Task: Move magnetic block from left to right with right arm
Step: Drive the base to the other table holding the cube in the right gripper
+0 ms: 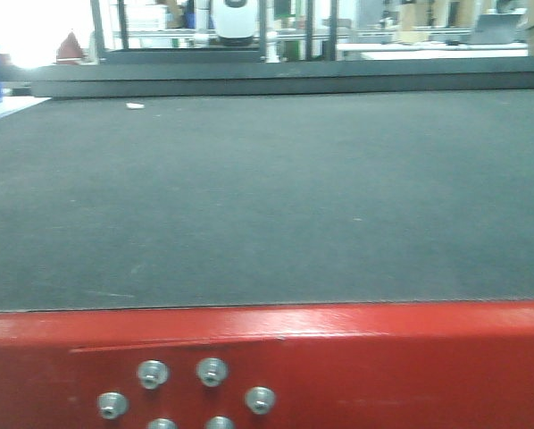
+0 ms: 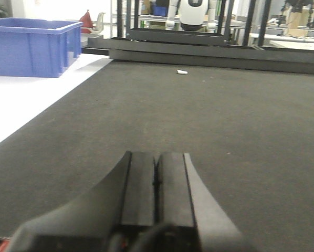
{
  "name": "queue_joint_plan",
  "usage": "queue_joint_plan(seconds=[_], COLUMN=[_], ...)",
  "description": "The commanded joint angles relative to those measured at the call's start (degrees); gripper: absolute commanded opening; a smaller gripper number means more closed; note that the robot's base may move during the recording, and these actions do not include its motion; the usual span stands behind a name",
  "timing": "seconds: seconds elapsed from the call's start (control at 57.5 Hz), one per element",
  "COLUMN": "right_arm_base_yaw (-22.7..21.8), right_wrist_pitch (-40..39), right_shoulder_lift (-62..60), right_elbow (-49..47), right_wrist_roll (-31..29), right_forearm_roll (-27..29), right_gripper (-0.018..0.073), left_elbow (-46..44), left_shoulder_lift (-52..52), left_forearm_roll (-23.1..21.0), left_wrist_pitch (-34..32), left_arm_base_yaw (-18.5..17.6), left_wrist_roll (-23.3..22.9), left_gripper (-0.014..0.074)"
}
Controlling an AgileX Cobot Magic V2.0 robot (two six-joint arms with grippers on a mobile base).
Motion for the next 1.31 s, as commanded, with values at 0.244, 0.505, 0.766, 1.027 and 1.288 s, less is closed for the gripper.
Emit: queue_joint_plan(seconds=[0.244,0.505,0.766,1.027,1.288], right_arm_base_yaw=[-0.08,-0.08,-0.08,-0.08,-0.08], right_wrist_pitch=[-5.13,-5.13,-5.13,-5.13,-5.13], right_shoulder_lift=[0.39,0.39,0.39,0.39,0.39], right_elbow=[-1.67,-1.67,-1.67,-1.67,-1.67], right_wrist_roll=[-0.51,-0.51,-0.51,-0.51,-0.51], right_forearm_roll=[-0.56,-0.56,-0.56,-0.56,-0.56], right_gripper=[0.0296,0.0296,0.0296,0.0296,0.0296], left_elbow=[0.46,0.46,0.46,0.46,0.46], left_shoulder_lift=[-0.77,-0.77,-0.77,-0.77,-0.77], left_forearm_roll=[-0.15,-0.15,-0.15,-0.15,-0.15], left_wrist_pitch=[-4.65,-4.65,-4.65,-4.65,-4.65], left_arm_base_yaw=[-0.42,-0.42,-0.42,-0.42,-0.42], left_wrist_roll=[-0.43,-0.43,-0.43,-0.43,-0.43], left_gripper=[-0.0126,-0.0126,-0.0126,-0.0126,-0.0126])
